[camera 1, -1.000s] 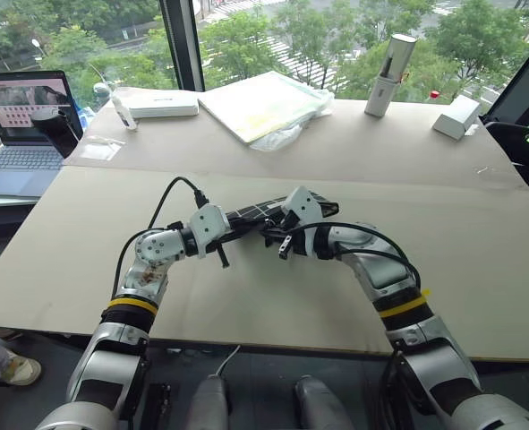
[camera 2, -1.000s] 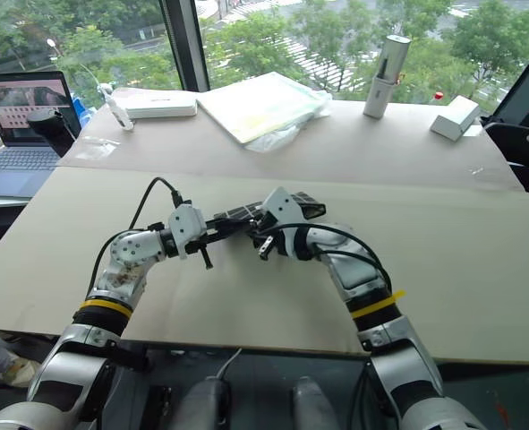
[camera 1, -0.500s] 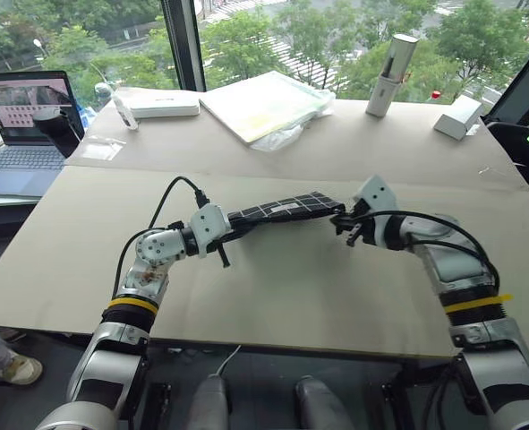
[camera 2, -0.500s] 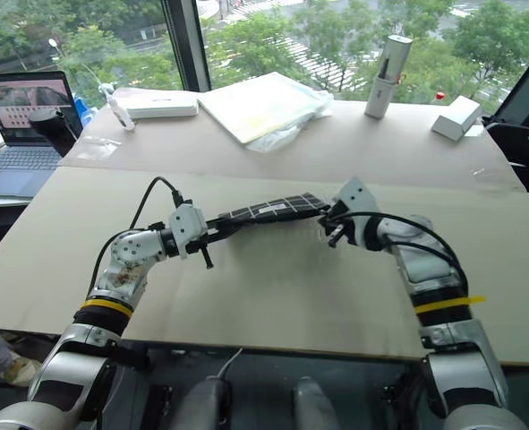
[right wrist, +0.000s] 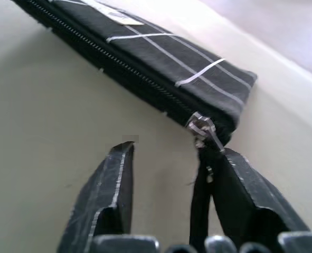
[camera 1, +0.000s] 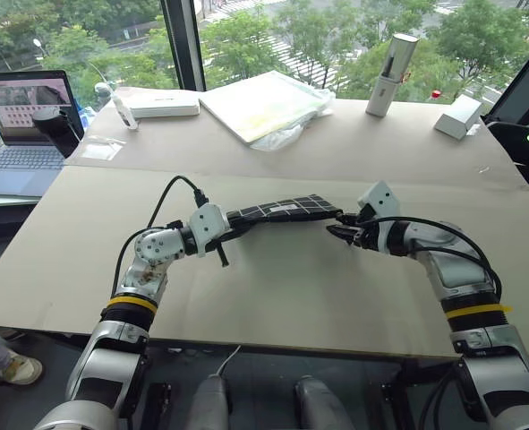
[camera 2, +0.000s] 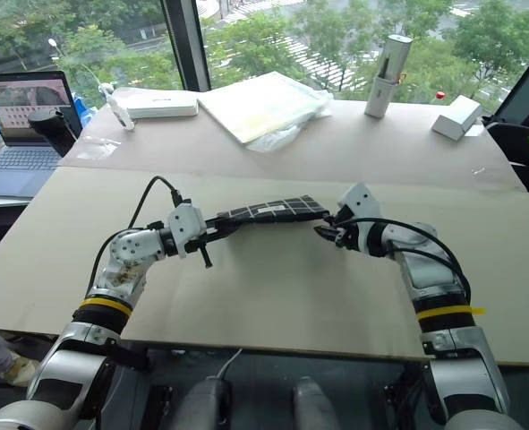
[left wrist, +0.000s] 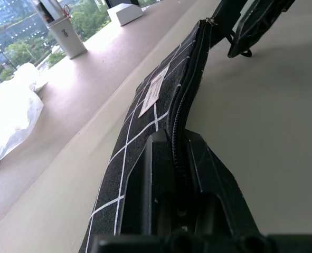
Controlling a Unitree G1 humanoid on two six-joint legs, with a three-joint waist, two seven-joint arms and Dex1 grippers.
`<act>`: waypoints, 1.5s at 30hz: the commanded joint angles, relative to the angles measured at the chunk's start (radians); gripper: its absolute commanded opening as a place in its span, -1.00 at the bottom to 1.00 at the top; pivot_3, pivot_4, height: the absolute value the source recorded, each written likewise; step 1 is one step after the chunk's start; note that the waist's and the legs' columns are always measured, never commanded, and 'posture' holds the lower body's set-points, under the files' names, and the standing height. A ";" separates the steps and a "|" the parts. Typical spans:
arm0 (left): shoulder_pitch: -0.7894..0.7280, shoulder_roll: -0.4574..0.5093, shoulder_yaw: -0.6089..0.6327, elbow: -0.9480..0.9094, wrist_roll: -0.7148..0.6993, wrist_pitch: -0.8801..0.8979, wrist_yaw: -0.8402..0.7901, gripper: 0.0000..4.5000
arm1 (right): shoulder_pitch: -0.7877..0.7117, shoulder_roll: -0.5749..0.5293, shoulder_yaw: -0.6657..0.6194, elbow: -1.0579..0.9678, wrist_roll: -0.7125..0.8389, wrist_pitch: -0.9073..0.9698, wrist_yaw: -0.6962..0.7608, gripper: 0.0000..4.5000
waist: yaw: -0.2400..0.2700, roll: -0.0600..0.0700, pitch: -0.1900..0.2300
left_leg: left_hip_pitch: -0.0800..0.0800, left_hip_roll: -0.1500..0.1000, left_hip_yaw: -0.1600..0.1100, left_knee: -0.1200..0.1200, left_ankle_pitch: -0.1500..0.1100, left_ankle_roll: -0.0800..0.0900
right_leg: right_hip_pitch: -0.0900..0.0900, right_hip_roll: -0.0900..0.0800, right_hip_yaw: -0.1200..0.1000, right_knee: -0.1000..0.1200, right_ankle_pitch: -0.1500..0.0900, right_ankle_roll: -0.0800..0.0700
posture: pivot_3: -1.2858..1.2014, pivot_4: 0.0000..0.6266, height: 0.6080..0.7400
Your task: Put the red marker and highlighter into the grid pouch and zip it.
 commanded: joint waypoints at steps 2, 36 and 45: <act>-0.017 0.009 0.016 -0.018 -0.012 -0.017 0.003 -1.00 | 0.022 -0.047 -0.031 -0.051 0.020 0.013 0.038 0.31 | 0.002 0.000 0.000 | 0.000 0.000 0.000 0.000 0.000 0.000 | 0.000 0.000 0.000 0.000 0.000 0.000 | 0.03 -0.52 0.94; 0.007 -0.040 -0.002 -0.170 -0.232 0.266 -0.267 0.60 | 0.435 -0.258 -0.415 -0.354 0.358 0.071 0.100 0.33 | -0.001 0.000 0.001 | 0.000 -0.004 -0.003 0.001 0.000 0.000 | 0.002 -0.002 0.000 0.000 -0.001 0.002 | 0.03 -0.52 0.94; 0.220 0.092 0.275 -0.548 -0.431 0.897 0.122 0.60 | 0.376 -0.225 -0.387 -0.197 0.337 0.023 0.115 0.33 | -0.010 0.000 0.000 | 0.000 -0.003 -0.005 0.000 0.000 0.000 | 0.002 -0.002 0.000 0.000 -0.001 0.002 | 0.03 -0.52 0.94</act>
